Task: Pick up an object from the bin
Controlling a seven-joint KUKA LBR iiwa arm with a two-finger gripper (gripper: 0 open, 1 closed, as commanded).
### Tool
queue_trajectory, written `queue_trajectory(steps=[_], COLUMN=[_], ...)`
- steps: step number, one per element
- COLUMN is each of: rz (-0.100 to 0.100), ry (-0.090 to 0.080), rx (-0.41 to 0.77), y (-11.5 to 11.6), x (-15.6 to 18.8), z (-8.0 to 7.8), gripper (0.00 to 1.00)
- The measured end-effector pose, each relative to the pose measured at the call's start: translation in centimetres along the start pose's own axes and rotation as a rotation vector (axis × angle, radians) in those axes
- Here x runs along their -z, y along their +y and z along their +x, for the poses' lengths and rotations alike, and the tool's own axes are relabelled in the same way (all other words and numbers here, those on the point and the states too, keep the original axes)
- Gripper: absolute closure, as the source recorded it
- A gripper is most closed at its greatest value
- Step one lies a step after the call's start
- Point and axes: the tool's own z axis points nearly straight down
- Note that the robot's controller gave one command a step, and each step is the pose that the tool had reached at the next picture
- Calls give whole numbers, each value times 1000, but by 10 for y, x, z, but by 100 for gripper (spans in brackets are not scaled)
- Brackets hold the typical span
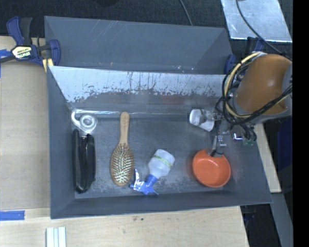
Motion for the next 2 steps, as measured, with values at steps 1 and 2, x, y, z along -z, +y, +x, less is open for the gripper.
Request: queue_trajectory(steps=[1,2], rz=[-1,-2], ry=[14,-11], rx=[58,19], y=[-22,-33], x=[-37,-35], z=[36,22], gripper=[0,100])
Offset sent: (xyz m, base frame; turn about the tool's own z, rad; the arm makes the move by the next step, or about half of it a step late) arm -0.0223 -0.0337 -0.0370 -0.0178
